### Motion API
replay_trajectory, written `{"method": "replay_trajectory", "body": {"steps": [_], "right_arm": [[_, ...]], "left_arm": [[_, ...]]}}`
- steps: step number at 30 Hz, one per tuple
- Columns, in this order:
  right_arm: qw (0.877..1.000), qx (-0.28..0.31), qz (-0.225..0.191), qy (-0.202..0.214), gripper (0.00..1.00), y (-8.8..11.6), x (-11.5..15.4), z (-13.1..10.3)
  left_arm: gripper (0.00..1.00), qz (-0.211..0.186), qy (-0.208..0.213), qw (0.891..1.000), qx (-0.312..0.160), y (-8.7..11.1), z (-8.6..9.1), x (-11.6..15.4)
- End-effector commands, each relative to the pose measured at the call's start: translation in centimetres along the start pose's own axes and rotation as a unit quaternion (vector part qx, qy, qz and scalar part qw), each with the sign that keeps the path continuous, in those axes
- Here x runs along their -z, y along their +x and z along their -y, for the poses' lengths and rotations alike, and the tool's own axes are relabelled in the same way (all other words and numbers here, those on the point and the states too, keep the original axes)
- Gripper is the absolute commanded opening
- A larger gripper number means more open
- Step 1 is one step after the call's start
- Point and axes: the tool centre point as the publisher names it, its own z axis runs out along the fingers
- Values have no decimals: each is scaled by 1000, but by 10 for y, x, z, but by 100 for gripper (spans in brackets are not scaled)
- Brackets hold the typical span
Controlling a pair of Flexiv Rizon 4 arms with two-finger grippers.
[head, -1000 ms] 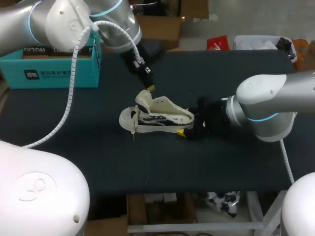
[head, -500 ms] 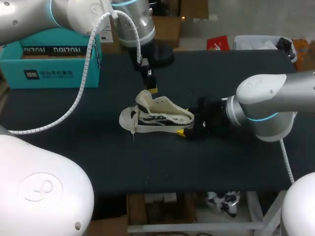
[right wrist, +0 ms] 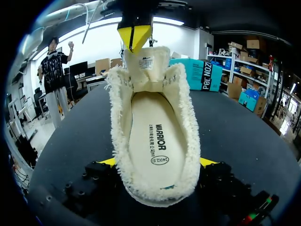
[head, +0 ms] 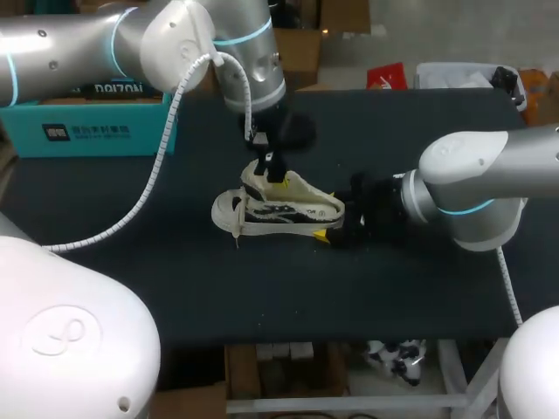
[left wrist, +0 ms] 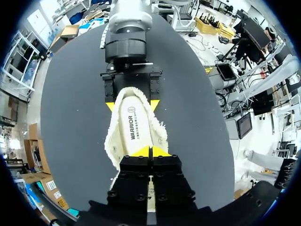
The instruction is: Open the shoe tongue, take the insole out of the shoe, put the insole back into the shoe, and pack the shoe into the shoebox
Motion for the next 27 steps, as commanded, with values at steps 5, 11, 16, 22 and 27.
{"method": "replay_trajectory", "body": {"steps": [5,11,16,22,27], "right_arm": [[1000,0,-1,-2,0,0,-2,5],[1000,0,-1,-2,0,0,-2,5],[1000,0,-1,-2,0,0,-2,5],[1000,0,-1,-2,0,0,-2,5],[1000,0,-1,-2,0,0,-2,5]], "left_arm": [[0,-8,-2,1000,-15,-5,0,-40],[0,-30,-2,999,-11,-18,-8,-58],[0,-62,1,998,-11,-21,-17,-69],[0,-77,-9,997,-12,-12,-21,-76],[0,-83,-13,996,-12,0,-19,-83]]}}
